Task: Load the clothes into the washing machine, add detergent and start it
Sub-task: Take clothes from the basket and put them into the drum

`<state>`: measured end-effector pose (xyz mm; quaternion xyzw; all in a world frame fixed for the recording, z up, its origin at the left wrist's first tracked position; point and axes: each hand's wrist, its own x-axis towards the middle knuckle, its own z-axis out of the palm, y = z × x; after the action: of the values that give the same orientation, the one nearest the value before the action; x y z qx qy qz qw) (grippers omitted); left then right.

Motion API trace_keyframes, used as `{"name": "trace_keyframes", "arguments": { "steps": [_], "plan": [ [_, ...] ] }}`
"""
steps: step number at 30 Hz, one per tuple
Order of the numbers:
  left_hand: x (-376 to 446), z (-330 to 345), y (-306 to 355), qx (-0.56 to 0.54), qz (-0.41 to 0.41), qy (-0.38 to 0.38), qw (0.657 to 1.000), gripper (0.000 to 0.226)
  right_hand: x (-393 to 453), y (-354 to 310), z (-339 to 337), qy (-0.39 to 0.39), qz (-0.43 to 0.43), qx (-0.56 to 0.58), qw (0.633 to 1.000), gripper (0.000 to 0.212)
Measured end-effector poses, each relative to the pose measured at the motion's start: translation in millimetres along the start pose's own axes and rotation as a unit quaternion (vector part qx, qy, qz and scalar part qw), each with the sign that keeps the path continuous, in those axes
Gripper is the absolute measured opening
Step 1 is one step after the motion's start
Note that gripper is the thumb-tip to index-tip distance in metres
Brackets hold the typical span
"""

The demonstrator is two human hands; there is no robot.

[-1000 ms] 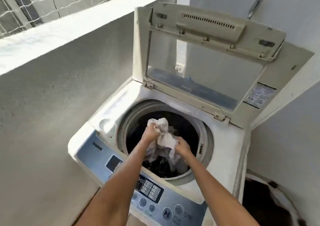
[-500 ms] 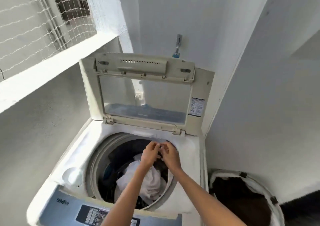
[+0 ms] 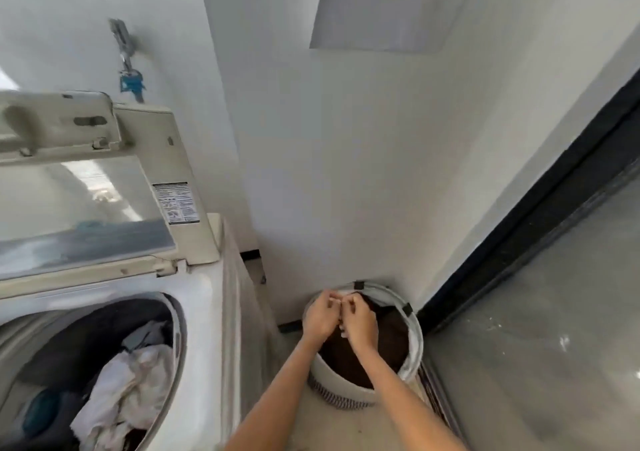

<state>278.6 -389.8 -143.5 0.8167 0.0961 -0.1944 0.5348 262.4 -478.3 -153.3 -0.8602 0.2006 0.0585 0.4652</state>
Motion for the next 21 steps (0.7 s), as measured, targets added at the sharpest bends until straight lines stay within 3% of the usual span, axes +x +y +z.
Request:
{"name": "trace_keyframes", "arguments": {
  "steps": [7,10,13,18,21],
  "plan": [
    [65,132,-92,-0.015,-0.116,-0.051,0.992,0.016,62,167,10,-0.017,0.122,-0.002,0.992,0.019],
    [110,171,-125,-0.013,-0.137,-0.058,0.989,0.012,105,213,28,-0.022,0.097,-0.056,0.993,0.019],
    [152,193,-153,-0.012,-0.149,-0.055,0.987,0.013,155,250,33,-0.039,0.052,-0.177,0.982,0.023],
    [193,203,-188,0.039,-0.178,-0.061,0.981,0.024,236,311,38,-0.125,-0.074,-0.437,0.887,0.064],
    [204,200,-203,0.079,-0.184,-0.059,0.978,0.026,267,329,44,-0.116,-0.100,-0.528,0.835,0.064]
  ]
}}
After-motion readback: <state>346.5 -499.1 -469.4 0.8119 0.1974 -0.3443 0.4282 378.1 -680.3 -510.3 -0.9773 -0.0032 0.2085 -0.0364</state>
